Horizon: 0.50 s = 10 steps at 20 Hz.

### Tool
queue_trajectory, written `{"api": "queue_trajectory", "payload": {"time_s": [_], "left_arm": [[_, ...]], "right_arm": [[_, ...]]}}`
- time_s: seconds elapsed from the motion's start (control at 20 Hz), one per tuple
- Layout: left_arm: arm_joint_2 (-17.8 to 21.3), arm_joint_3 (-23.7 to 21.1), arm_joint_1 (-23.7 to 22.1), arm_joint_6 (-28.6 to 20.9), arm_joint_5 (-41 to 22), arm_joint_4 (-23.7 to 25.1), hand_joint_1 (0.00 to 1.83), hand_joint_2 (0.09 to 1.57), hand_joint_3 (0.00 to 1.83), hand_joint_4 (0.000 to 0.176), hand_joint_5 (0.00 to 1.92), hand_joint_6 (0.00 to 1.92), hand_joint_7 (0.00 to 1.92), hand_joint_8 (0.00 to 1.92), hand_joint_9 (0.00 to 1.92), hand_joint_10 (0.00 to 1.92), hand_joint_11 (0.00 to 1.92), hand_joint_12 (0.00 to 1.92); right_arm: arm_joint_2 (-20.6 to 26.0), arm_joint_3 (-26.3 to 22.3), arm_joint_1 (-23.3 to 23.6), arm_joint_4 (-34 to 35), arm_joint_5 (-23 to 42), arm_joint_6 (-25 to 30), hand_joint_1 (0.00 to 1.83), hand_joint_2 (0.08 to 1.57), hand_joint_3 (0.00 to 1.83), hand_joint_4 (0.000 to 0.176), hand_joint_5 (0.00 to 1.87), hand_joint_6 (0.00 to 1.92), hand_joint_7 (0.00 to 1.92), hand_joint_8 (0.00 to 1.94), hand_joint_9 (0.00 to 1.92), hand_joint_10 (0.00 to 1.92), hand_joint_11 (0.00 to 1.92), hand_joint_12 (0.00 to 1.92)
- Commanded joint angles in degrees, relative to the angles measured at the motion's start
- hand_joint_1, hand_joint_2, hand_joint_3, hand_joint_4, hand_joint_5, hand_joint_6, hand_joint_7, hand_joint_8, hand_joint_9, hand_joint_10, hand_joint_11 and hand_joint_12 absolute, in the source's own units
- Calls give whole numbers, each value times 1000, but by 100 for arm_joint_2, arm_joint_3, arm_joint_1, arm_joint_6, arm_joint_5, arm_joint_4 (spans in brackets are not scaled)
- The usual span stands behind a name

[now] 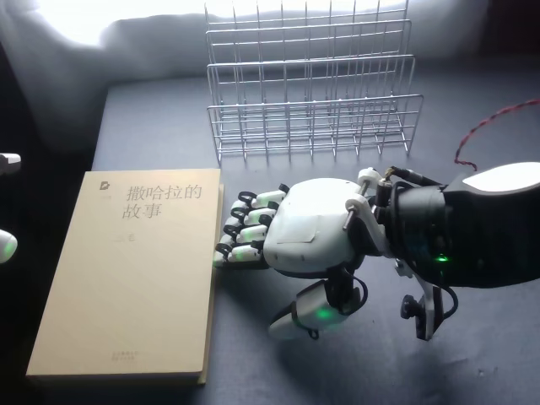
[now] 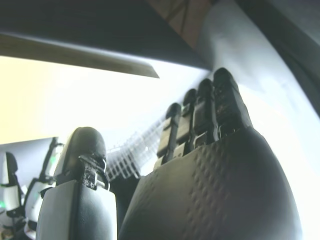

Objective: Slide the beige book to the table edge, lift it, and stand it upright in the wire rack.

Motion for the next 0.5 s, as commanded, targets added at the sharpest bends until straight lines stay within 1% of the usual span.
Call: {"api": "queue_trajectory", "payload": {"time_s": [0.0,0.1,0.25,0.3,0.4,0.45], "left_arm": [[34,13,-68,7,-119,46,356,1298,3,50,1,0,0,0,0,0,0,0],[35,13,-66,7,-122,35,361,1300,4,48,0,0,0,0,0,0,0,0],[36,13,-66,7,-131,35,374,1293,0,56,0,0,0,0,0,0,0,0],[36,15,-66,7,-131,35,373,1293,0,55,0,0,0,0,0,0,0,0],[36,20,-70,7,-138,34,384,1293,0,48,0,0,0,0,0,0,0,0],[36,23,-72,7,-138,34,384,1292,0,49,0,0,0,0,0,0,0,0]], "right_arm": [[-5,15,75,75,214,22,233,1210,0,0,112,8,135,11,79,9,19,14],[-39,48,75,75,218,22,235,1215,1,0,110,6,120,3,63,1,7,11],[-84,67,75,75,217,68,225,1218,2,0,99,0,110,0,62,0,4,17],[-90,67,75,75,233,94,241,1218,1,0,100,1,113,1,63,1,0,14],[-99,55,64,75,268,166,225,1212,0,0,104,4,125,6,70,5,7,9],[-106,48,57,75,266,167,226,1211,0,0,104,4,126,6,78,8,8,10]]}}
